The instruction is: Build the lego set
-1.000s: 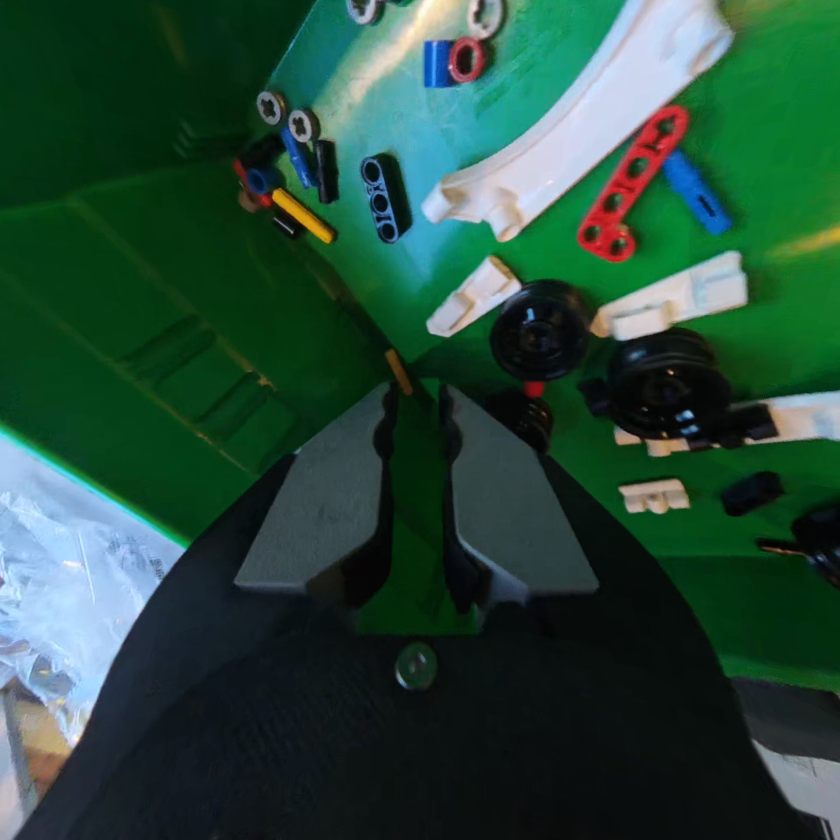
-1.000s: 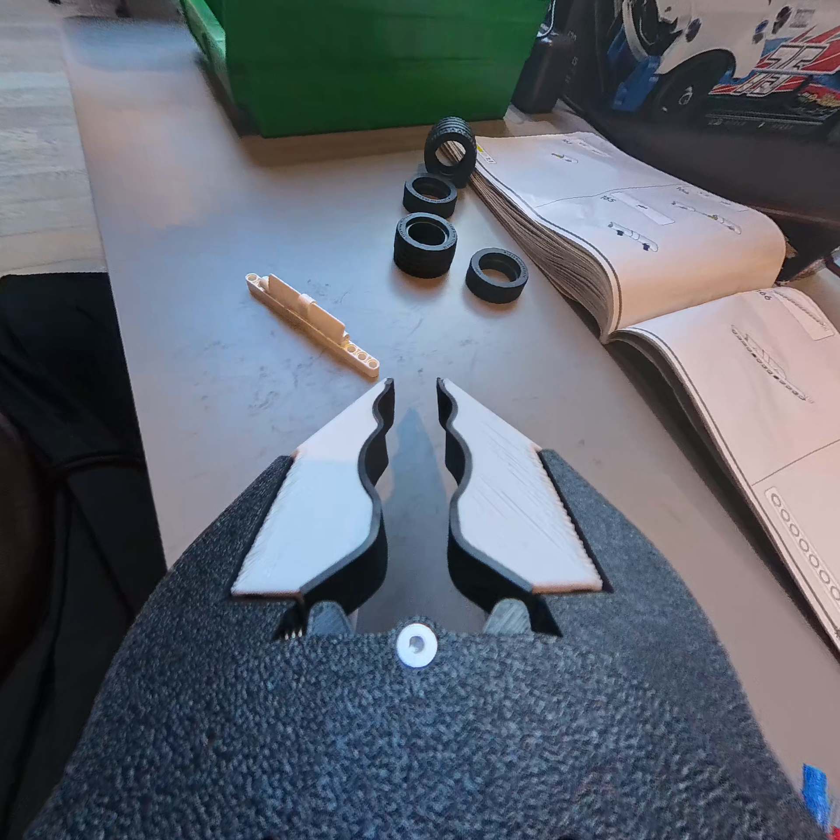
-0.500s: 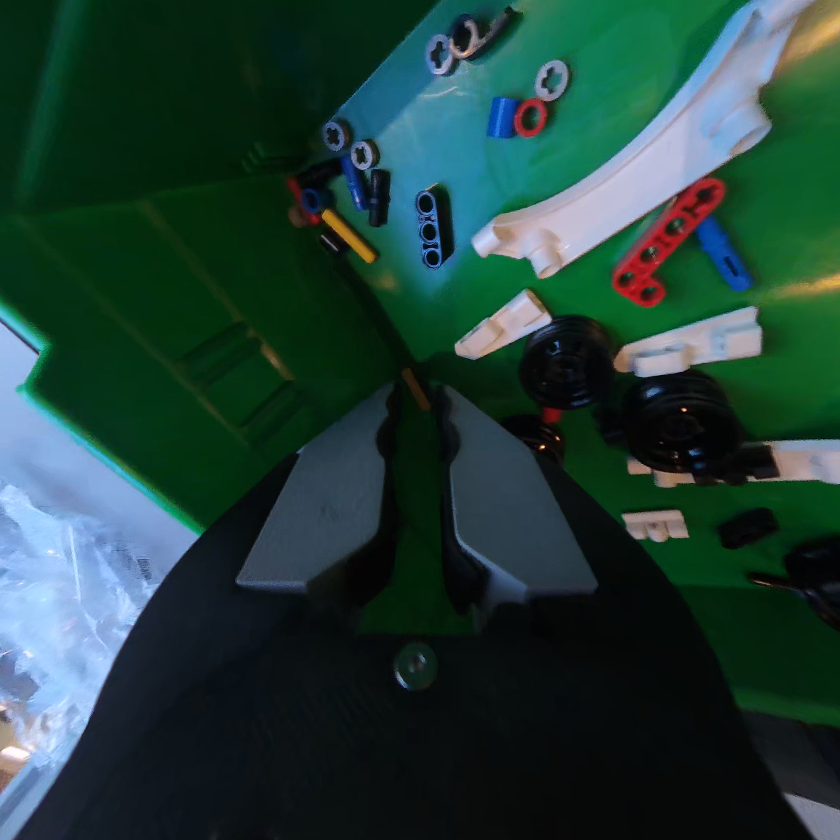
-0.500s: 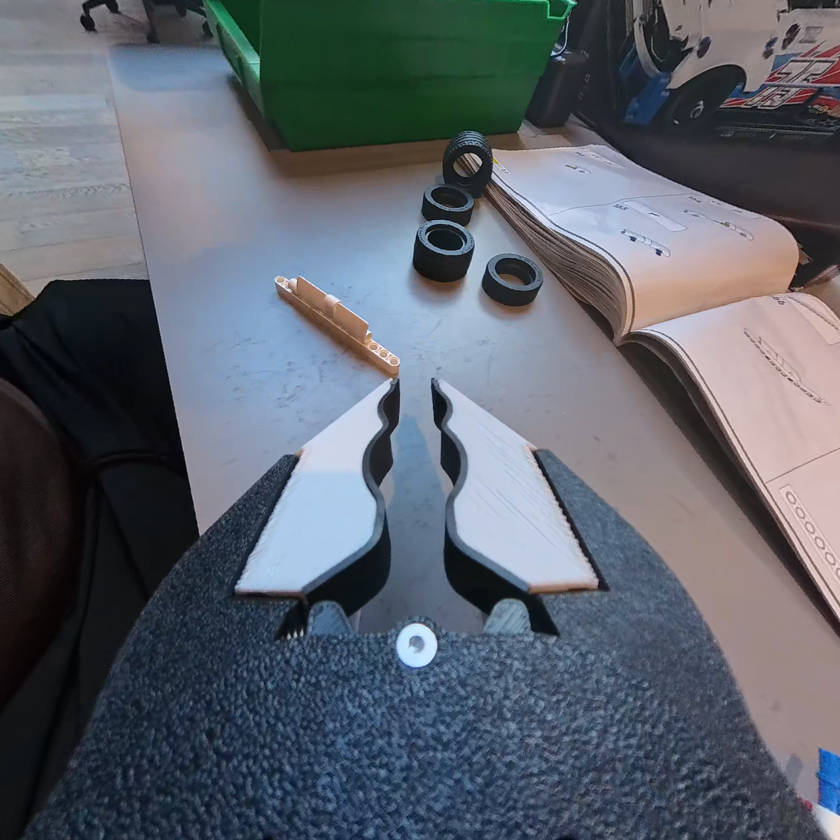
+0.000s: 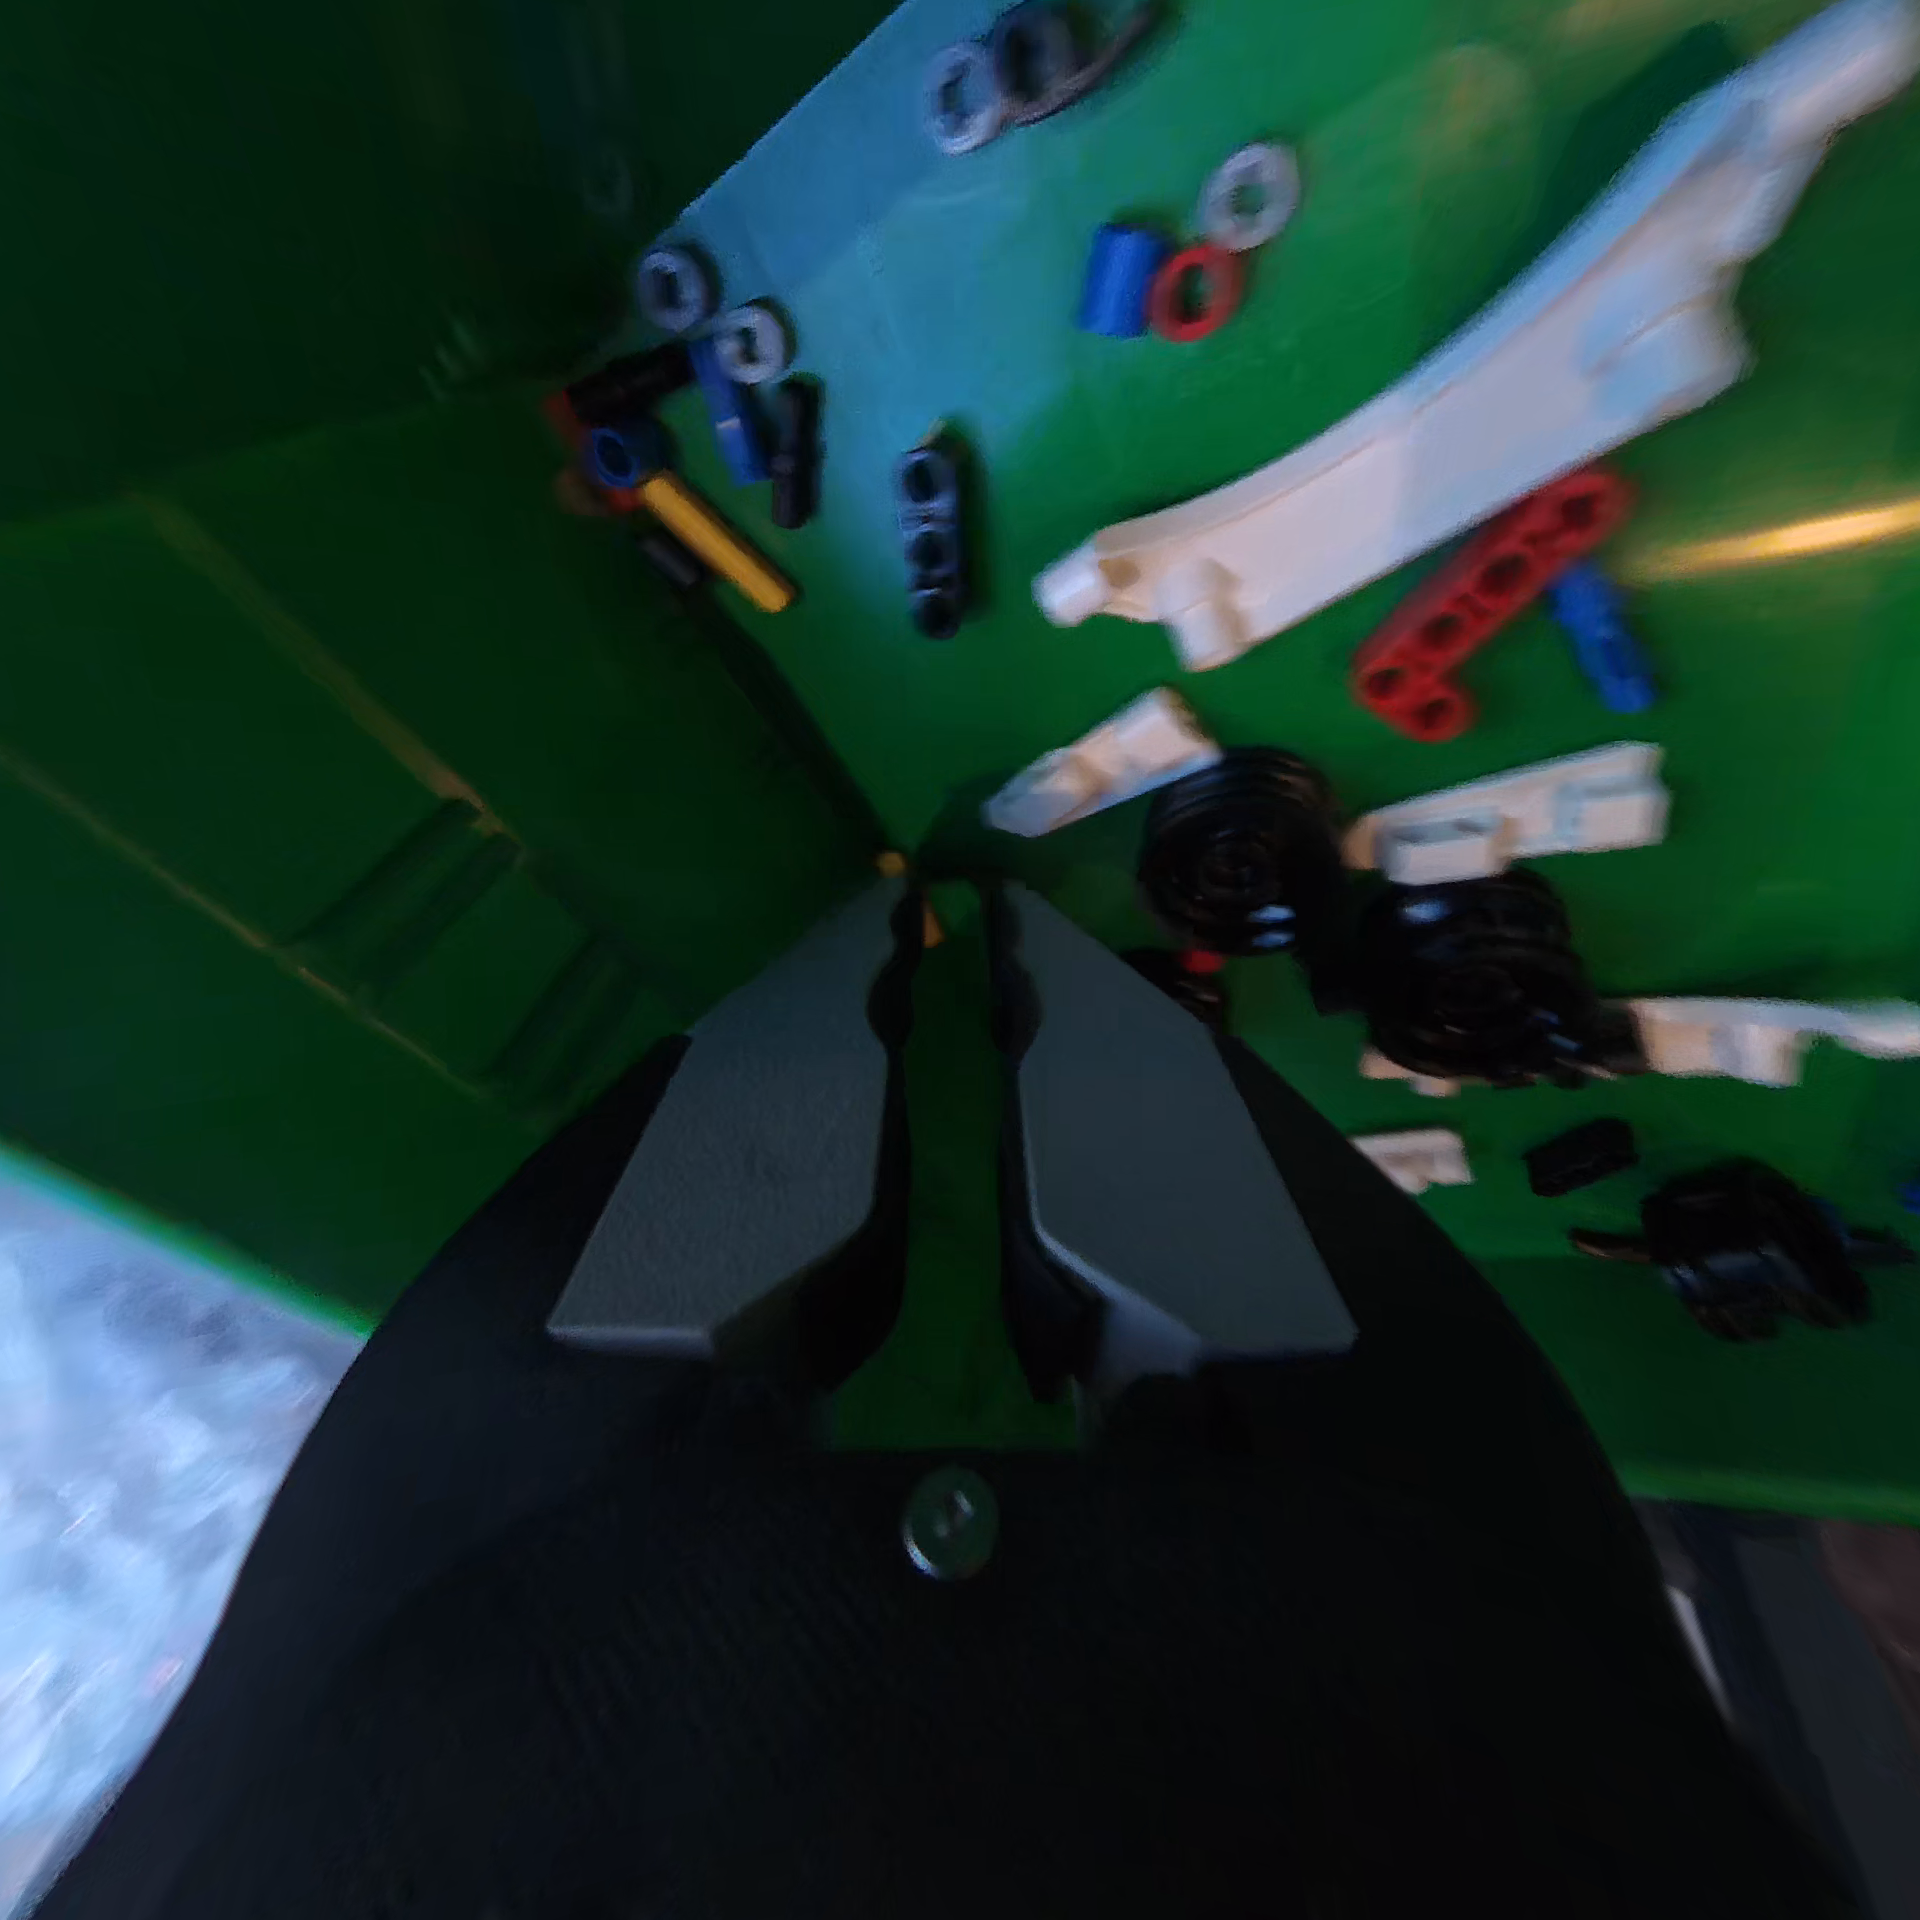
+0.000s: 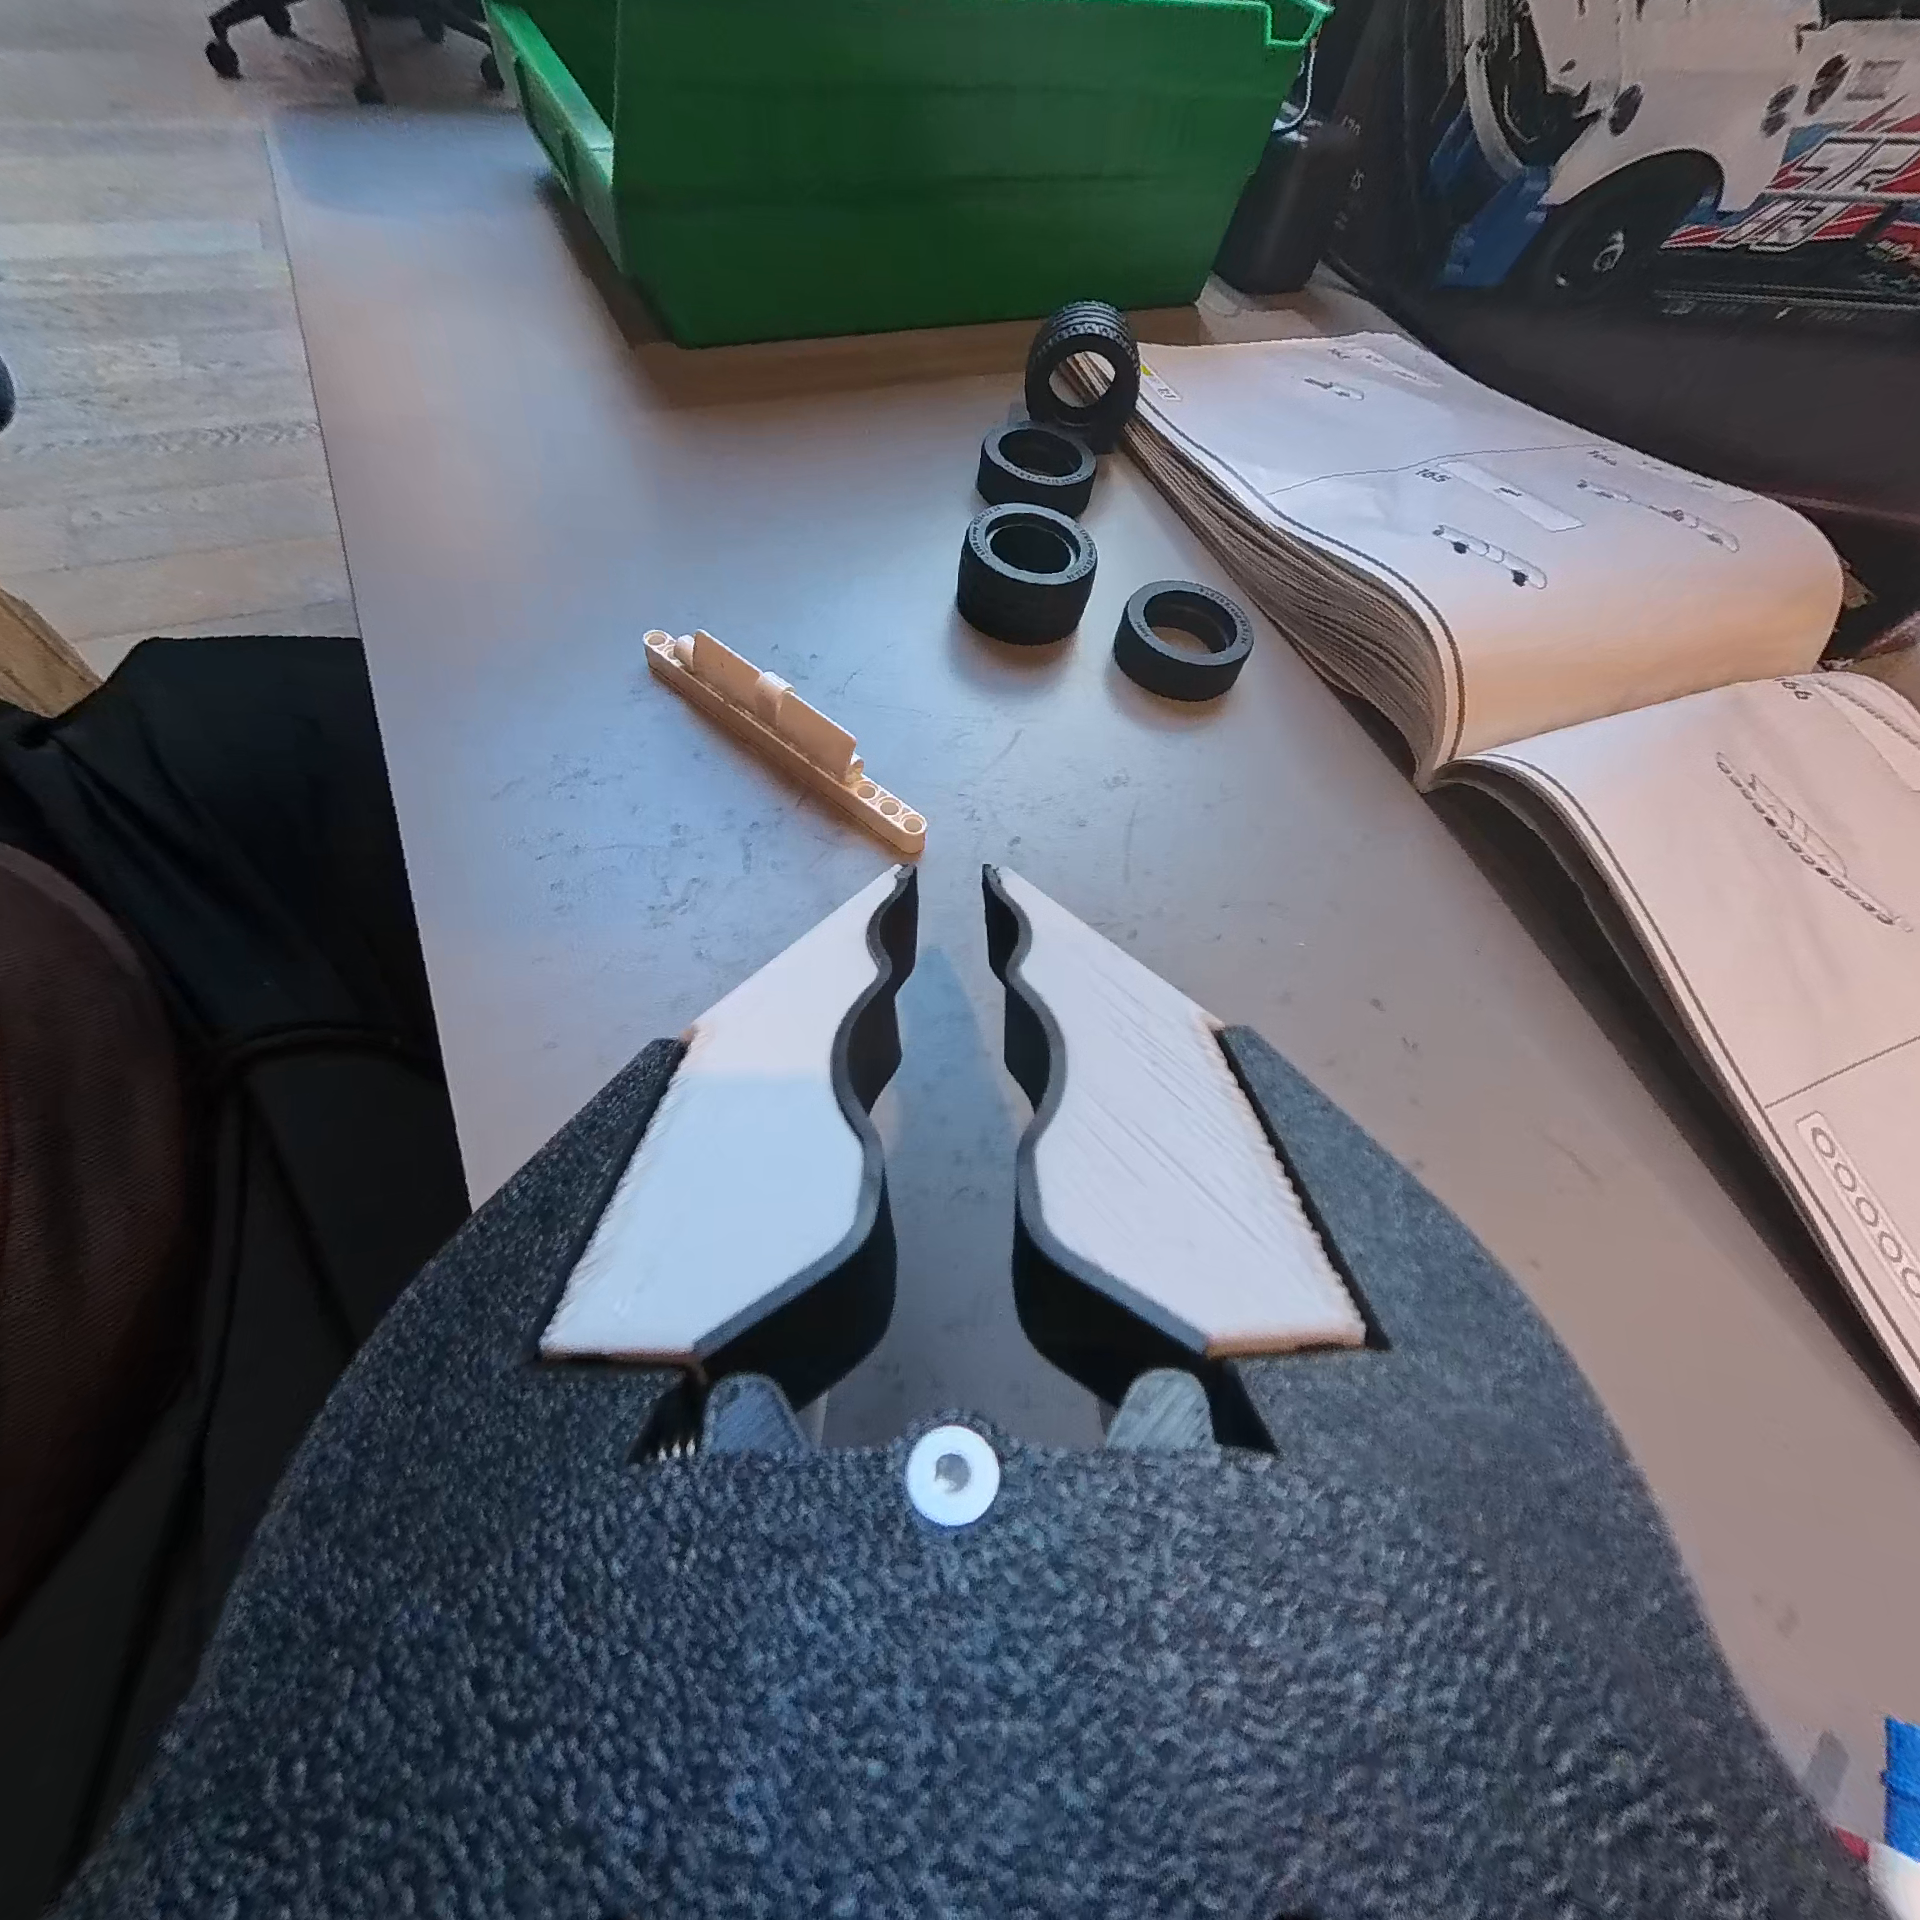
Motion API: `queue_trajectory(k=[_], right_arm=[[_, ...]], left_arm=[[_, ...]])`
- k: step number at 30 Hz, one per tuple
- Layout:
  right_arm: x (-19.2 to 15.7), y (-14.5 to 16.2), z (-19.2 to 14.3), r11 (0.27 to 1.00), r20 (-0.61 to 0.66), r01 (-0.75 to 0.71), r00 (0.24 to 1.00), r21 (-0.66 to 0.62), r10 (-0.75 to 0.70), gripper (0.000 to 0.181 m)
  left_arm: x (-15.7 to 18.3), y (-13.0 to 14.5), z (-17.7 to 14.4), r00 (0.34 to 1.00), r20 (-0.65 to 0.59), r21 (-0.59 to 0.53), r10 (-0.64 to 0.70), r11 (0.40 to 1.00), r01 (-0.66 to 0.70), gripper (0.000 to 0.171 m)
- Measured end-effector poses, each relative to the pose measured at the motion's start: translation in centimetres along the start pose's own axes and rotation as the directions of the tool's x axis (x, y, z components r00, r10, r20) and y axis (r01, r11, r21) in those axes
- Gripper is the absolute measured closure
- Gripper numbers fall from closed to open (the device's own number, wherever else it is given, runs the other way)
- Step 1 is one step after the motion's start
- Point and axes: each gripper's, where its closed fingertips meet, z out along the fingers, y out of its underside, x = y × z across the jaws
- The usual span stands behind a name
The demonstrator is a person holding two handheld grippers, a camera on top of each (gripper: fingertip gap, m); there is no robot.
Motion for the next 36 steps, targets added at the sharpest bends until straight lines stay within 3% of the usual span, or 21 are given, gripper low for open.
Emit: queue_trajectory(k=[2,12,16,22,26,29,32,36], right_arm=[[0.0,0.0,0.0,1.0,0.003,0.001,1.0,0.001,-0.001,0.168],[-0.2,0.1,0.0,1.0,0.007,0.01,1.0,-0.006,-0.01,0.171],[-0.3,0.1,0.0,1.0,0.007,0.009,1.0,-0.008,-0.009,0.171],[-0.4,0.2,0.0,1.0,0.014,0.006,1.0,-0.014,-0.006,0.172],[-0.3,0.0,-0.2,1.0,0.005,0.004,1.0,-0.001,-0.004,0.173],[-0.5,-0.6,-0.7,0.997,0.025,-0.058,0.998,0.042,0.057,0.173],[-0.4,-1.4,-1.4,0.984,0.067,-0.151,0.987,0.094,0.145,0.172],[-0.3,-2.9,-2.1,0.962,0.118,-0.232,0.969,0.146,0.216,0.168]], left_arm=[[1.5,-0.1,-0.2,0.992,-0.121,0.031,-0.021,0.999,0.025,0.17],[-0.2,0.7,0.0,0.998,0.058,0.019,0.019,1.0,-0.02,0.154],[-0.2,0.6,-0.1,0.999,0.048,0.023,-0.012,1.0,0.011,0.153],[0.1,0.7,0.1,0.997,-0.019,-0.019,-0.07,0.997,0.069,0.167],[0.2,0.7,0.1,1.0,0.001,-0.004,0.005,1.0,-0.005,0.171],[1.3,0.5,-0.5,0.996,0.039,0.087,0.077,0.993,-0.08,0.171],[1.8,0.4,-2.7,0.986,0.132,0.26,0.105,0.956,-0.136,0.17],[5.1,0.7,-9.0,0.961,0.255,0.56,0.104,0.794,-0.234,0.171]])
